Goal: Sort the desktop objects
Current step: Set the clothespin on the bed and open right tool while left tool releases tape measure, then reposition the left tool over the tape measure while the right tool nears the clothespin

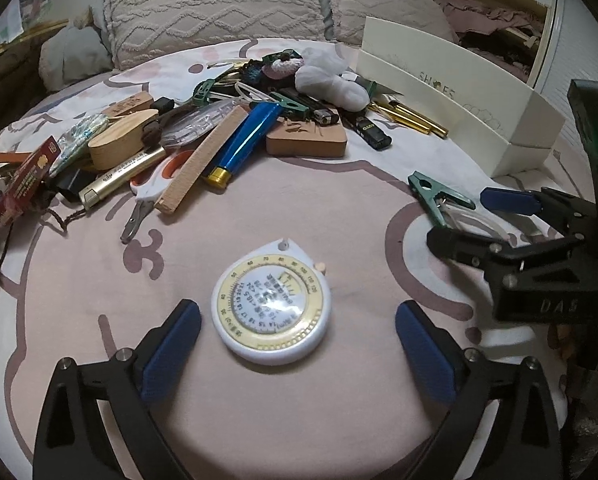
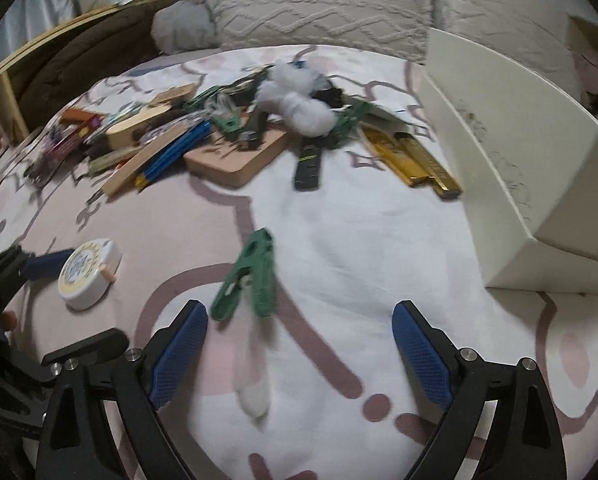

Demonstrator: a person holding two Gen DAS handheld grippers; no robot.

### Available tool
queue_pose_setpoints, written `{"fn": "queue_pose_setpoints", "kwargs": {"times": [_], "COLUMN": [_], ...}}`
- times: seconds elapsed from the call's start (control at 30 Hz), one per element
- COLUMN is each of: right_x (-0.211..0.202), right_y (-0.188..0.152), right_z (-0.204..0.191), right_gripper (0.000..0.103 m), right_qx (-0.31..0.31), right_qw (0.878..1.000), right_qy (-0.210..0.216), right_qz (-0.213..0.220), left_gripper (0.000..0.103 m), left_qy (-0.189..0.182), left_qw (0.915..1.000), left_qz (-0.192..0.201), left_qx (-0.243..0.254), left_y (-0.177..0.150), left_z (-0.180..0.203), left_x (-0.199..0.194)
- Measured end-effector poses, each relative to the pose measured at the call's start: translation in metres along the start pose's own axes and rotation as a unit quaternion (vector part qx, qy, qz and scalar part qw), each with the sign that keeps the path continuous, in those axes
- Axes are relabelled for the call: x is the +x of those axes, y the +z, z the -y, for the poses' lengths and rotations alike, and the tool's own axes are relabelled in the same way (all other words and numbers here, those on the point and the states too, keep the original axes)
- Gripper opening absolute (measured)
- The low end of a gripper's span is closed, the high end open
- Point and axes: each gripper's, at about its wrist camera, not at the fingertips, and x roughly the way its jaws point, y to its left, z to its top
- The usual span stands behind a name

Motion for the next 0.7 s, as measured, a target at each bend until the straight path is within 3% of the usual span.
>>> {"fn": "queue_pose_setpoints", "kwargs": {"times": [0.33, 0.47, 0.6, 0.7], "right_x": [-0.008, -0.004, -0.002, 0.003], "right_y": [0.001, 0.000, 0.000, -0.002], "right_z": [0.007, 0.006, 0.013, 0.018], "right_gripper": [0.094, 0.094, 0.094, 0.103], "right_qx": [0.007, -0.028, -0.020, -0.008], "right_qw": [0.999, 0.998, 0.999, 0.998], "right_qy": [-0.031, -0.060, -0.045, -0.048], "right_qz": [0.005, -0.010, -0.017, -0.028], "left_gripper": [0.103, 0.103, 0.103, 0.103], "left_qy": [0.005, 0.006, 0.006, 0.005], "left_qw": [0.9999, 0.9999, 0.9999, 0.9999], "left_qz": [-0.002, -0.002, -0.002, -0.002], "left_qx": [0.009, 0.011, 0.011, 0.010], "left_y": [-0.001, -0.002, -0.002, -0.002], "left_z": [0.004, 0.004, 0.005, 0.004], "left_x": [0.002, 0.002, 0.002, 0.002]}}
